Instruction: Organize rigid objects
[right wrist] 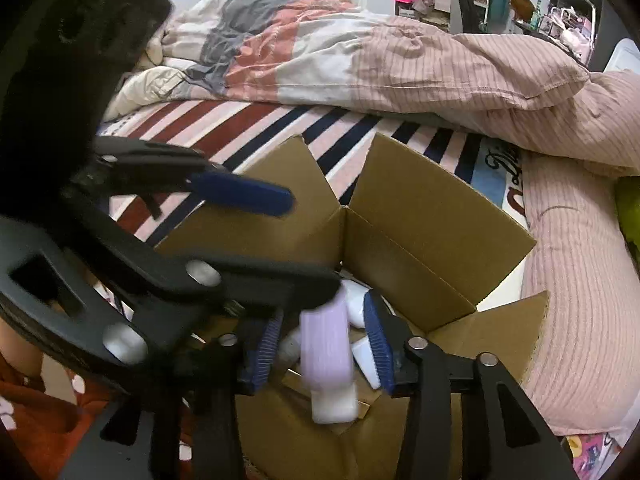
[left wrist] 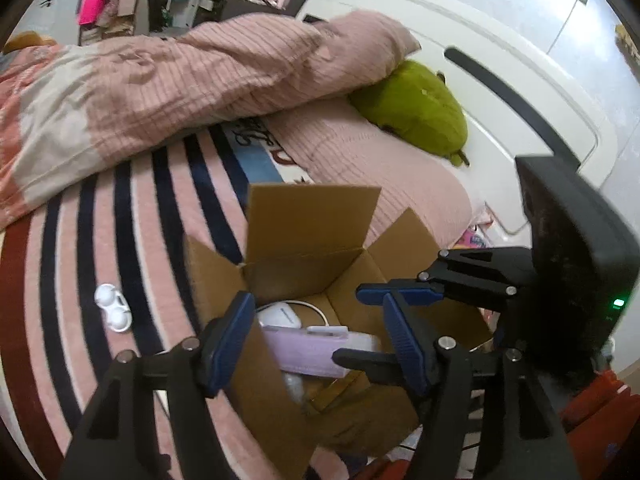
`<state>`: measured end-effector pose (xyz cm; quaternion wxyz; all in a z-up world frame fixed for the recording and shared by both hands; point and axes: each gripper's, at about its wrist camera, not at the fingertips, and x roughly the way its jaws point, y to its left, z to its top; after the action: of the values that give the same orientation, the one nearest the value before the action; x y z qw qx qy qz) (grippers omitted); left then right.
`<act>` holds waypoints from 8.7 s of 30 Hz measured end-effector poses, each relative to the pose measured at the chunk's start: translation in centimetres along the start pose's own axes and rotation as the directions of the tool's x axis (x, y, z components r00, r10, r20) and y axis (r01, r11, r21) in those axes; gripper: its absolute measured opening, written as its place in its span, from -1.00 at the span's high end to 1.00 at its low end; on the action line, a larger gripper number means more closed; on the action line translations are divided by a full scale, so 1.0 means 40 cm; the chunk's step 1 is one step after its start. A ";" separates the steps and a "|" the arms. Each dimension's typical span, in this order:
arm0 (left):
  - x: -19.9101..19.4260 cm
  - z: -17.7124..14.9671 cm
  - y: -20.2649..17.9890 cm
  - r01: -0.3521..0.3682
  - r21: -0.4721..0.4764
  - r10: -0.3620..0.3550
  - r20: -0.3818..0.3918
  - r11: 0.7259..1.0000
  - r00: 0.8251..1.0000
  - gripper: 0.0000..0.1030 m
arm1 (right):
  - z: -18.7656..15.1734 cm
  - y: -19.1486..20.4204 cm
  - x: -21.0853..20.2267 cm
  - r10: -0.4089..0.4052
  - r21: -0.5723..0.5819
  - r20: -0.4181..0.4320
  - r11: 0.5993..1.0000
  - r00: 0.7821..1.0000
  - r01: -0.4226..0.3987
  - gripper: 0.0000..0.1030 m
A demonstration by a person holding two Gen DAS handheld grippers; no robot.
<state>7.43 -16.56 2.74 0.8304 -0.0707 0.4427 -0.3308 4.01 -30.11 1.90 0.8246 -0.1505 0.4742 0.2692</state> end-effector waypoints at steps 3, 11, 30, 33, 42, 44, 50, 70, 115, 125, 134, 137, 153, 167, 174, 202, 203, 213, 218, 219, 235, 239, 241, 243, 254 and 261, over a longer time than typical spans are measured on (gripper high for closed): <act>-0.063 -0.014 0.033 -0.015 -0.035 0.017 0.050 0.999 0.999 -0.26 | 0.004 0.015 -0.009 0.003 -0.004 0.012 1.000 1.000 -0.003 0.18; -0.294 -0.124 0.174 -0.147 -0.175 0.180 0.194 0.974 0.964 -0.28 | 0.073 0.149 -0.032 0.050 -0.077 0.119 0.996 0.992 -0.041 0.15; -0.389 -0.451 0.483 -0.336 -0.419 0.409 0.094 0.843 0.908 -0.29 | 0.124 0.455 0.287 0.038 -0.037 0.095 0.999 0.995 -0.035 0.15; -0.381 -0.453 0.501 -0.323 -0.431 0.398 0.095 0.843 0.912 -0.29 | 0.100 0.412 0.340 -0.048 0.099 0.076 0.994 0.996 0.040 0.15; -0.358 -0.430 0.496 -0.306 -0.413 0.379 0.106 0.858 0.919 -0.29 | 0.045 0.322 0.409 -0.274 0.234 -0.014 0.934 0.962 0.269 0.15; -0.358 -0.428 0.494 -0.308 -0.415 0.381 0.104 0.856 0.919 -0.29 | 0.040 0.313 0.420 -0.281 0.241 -0.024 0.930 0.959 0.278 0.15; -0.367 -0.430 0.493 -0.316 -0.414 0.390 0.105 0.853 0.915 -0.29 | 0.028 0.299 0.440 -0.287 0.260 -0.013 0.924 0.958 0.280 0.16; -0.369 -0.404 0.419 -0.301 -0.371 0.361 0.104 0.878 0.927 -0.29 | 0.050 0.508 0.333 0.131 -0.173 0.102 0.979 0.986 -0.112 0.39; -0.024 0.025 -0.007 -0.104 0.070 0.105 -0.009 0.992 0.994 -0.18 | -0.015 0.023 -0.033 -0.064 -0.044 0.144 0.996 0.988 0.072 0.19; -0.268 -0.074 0.146 -0.242 -0.052 0.247 0.137 0.969 0.959 -0.21 | 0.071 0.165 -0.057 0.005 -0.103 0.223 0.994 0.975 0.018 0.07; -0.403 -0.229 0.325 -0.421 -0.195 0.453 0.171 0.886 0.875 -0.24 | 0.167 0.384 0.064 0.119 -0.178 0.197 0.980 0.973 -0.084 0.07; -0.412 -0.280 0.396 -0.428 -0.257 0.473 0.151 0.867 0.868 -0.24 | 0.185 0.449 0.142 0.091 -0.186 0.164 0.981 0.982 -0.059 0.07; -0.351 -0.417 0.556 -0.351 -0.411 0.416 0.078 0.841 0.906 -0.24 | 0.171 0.268 0.533 -0.187 0.263 0.050 0.950 0.981 0.168 -0.07; -0.366 -0.402 0.522 -0.339 -0.400 0.404 0.090 0.852 0.910 -0.24 | 0.187 0.309 0.499 -0.140 0.185 0.152 0.976 0.978 0.111 0.46; -0.370 -0.341 0.418 -0.304 -0.331 0.363 0.133 0.894 0.922 -0.23 | 0.163 0.449 0.332 0.108 -0.079 0.227 0.993 0.968 -0.092 0.46; 0.016 0.001 -0.052 -0.059 0.067 0.058 0.021 0.996 0.998 0.38 | -0.025 0.065 -0.049 0.001 0.020 0.340 1.000 0.941 -0.008 0.46; 0.024 0.003 -0.058 -0.061 0.072 0.060 0.015 0.996 0.998 0.38 | -0.035 0.050 -0.053 -0.017 0.035 0.336 0.999 0.942 0.005 0.46; 0.017 0.000 -0.063 -0.150 0.059 0.147 0.049 0.987 0.988 -0.50 | -0.071 -0.009 -0.064 -0.052 0.087 0.309 0.996 0.949 0.027 0.04; -0.060 -0.016 -0.034 -0.274 -0.014 0.272 0.156 0.962 0.949 -0.77 | -0.069 -0.004 -0.073 -0.064 0.090 0.326 0.995 0.943 0.037 -0.45; -0.080 -0.023 -0.027 -0.313 -0.035 0.314 0.174 0.949 0.933 -0.77 | -0.068 0.000 -0.077 -0.066 0.089 0.334 0.995 0.940 0.038 -0.50; -0.293 -0.136 0.053 -0.534 -0.212 0.574 0.281 0.819 0.769 -0.78 | -0.051 0.088 -0.158 0.027 0.021 0.518 0.999 0.855 -0.045 -0.94; -0.297 -0.144 0.055 -0.541 -0.212 0.581 0.282 0.814 0.764 -0.78 | -0.043 0.110 -0.162 0.010 0.001 0.521 1.000 0.854 -0.012 -0.94; -0.294 -0.145 0.053 -0.548 -0.208 0.586 0.281 0.810 0.760 -0.78 | -0.038 0.115 -0.162 0.009 -0.003 0.519 1.000 0.855 -0.008 -0.94; -0.294 -0.144 0.053 -0.548 -0.209 0.586 0.282 0.810 0.760 -0.78 | -0.035 0.114 -0.163 0.014 -0.001 0.519 1.000 0.855 -0.016 -0.94; -0.304 -0.145 0.053 -0.555 -0.215 0.595 0.292 0.804 0.749 -0.78 | -0.038 0.094 -0.163 0.023 0.041 0.515 0.998 0.857 -0.052 -0.94; -0.305 -0.146 0.054 -0.562 -0.220 0.603 0.291 0.798 0.742 -0.78 | -0.039 0.088 -0.163 0.015 0.053 0.517 0.997 0.856 -0.050 -0.94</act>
<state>-0.84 -6.38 6.76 0.9508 -0.0346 0.3077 -0.0101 -1.79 -29.99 6.77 0.9213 -0.0379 0.2466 0.2982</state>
